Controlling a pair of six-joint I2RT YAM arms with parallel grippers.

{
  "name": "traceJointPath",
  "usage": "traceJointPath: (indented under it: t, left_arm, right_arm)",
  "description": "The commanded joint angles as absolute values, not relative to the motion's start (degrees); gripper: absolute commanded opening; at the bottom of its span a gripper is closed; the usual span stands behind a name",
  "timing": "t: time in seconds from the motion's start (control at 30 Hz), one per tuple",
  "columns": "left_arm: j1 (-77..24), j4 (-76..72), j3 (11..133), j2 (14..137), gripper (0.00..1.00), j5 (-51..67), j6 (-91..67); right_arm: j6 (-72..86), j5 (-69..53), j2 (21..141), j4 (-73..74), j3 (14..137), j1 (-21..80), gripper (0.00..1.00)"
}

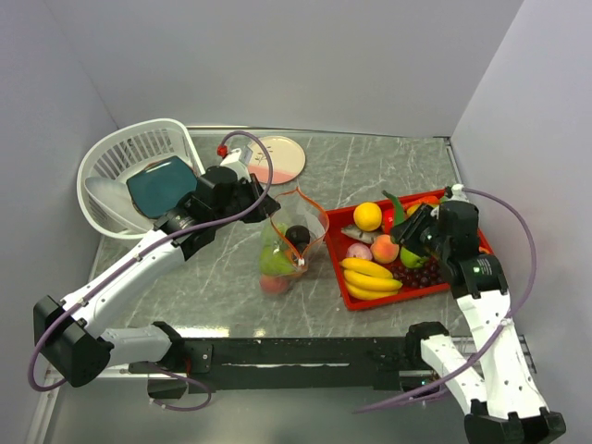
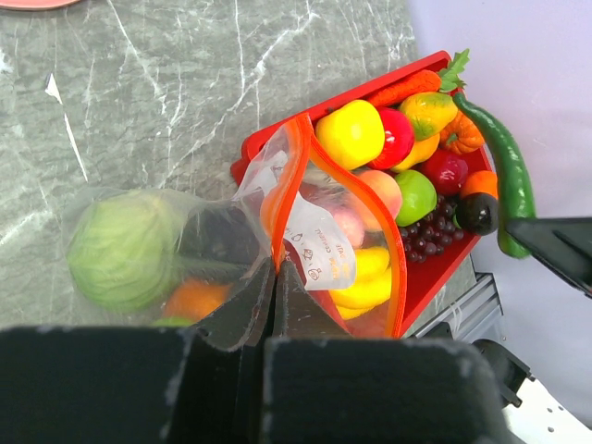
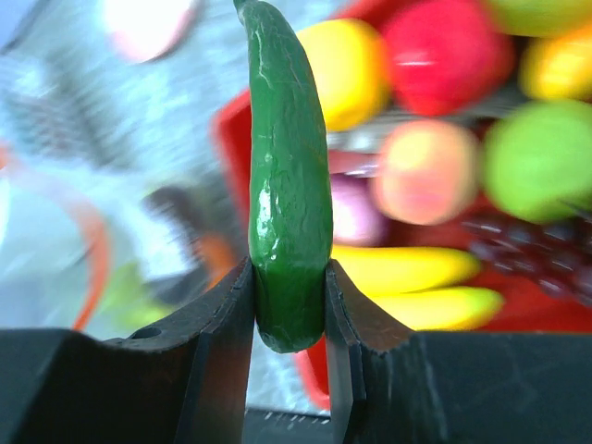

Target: Place the food in the zip-top bag and seal the zipper

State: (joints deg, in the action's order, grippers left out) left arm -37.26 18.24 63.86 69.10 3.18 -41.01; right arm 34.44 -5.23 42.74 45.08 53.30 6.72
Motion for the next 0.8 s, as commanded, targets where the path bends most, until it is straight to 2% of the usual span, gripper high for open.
traceJointPath:
  t: [0.0,0.1,0.23,0.77]
  left_arm:
    - [-37.1,15.4,64.4,68.0,0.01,3.4,-40.9]
    - [-37.1,15.4,64.5,68.0,0.01,3.2,-40.9]
    - [-37.0,15.5,64.6,68.1,0.01,2.9,-40.9]
    - [-37.1,14.6,64.2,68.3,0.01,3.7,-41.0]
  right_arm:
    - [31.5,-19.9,42.0,36.9,58.3,12.3,0.04]
    - [31.5,-13.3,45.0,39.3,64.2,20.6,0.06]
    - [33.6,-12.2,49.9,44.0,69.7,29.6,0.05]
    - [34.7,-4.5,60.7,48.8,73.3,41.5,0.05]
